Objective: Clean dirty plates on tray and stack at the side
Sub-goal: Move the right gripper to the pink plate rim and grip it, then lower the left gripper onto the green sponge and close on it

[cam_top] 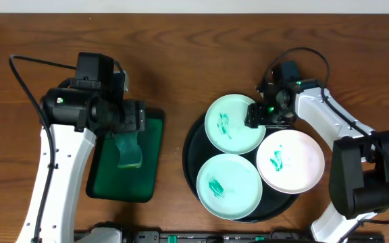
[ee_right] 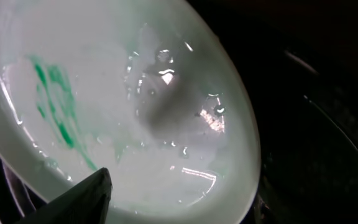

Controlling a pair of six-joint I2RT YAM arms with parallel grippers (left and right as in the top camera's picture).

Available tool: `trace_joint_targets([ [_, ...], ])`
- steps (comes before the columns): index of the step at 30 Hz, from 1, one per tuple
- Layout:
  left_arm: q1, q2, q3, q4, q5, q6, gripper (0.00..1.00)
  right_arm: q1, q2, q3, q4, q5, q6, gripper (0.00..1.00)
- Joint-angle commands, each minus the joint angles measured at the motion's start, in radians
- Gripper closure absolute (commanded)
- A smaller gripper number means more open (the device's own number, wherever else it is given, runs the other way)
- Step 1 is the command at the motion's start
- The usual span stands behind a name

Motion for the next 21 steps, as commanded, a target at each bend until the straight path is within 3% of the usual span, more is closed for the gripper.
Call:
trace_joint_targets([
  [1, -0.002, -0.001, 0.018, 0.001, -0.002, -0.005, 0.17, 0.005, -0.006, -0.045, 0.029, 0.008, 0.076, 0.35],
  [6, -0.002, -0.001, 0.018, 0.001, -0.002, -0.005, 0.16, 0.004, -0.006, -0.108, 0.113, 0.010, 0.122, 0.45],
  [9, -0.002, -0.001, 0.018, 0.001, -0.002, -0.005, 0.17, 0.004, -0.006, -0.121, 0.120, 0.011, 0.122, 0.63],
  [13, -0.002, -0.001, 0.018, 0.001, -0.002, -0.005, 0.16, 0.004, -0.006, -0.121, 0.124, 0.011, 0.123, 0.93],
  [14, -0.002, -0.001, 0.018, 0.001, -0.002, -0.005, 0.16, 0.004, -0.006, -0.121, 0.124, 0.011, 0.123, 0.96],
  [21, -0.002, -0.001, 0.018, 0.001, -0.002, -0.005, 0.17, 0.004, -0.006, -0.121, 0.115, 0.046, 0.146, 0.99],
])
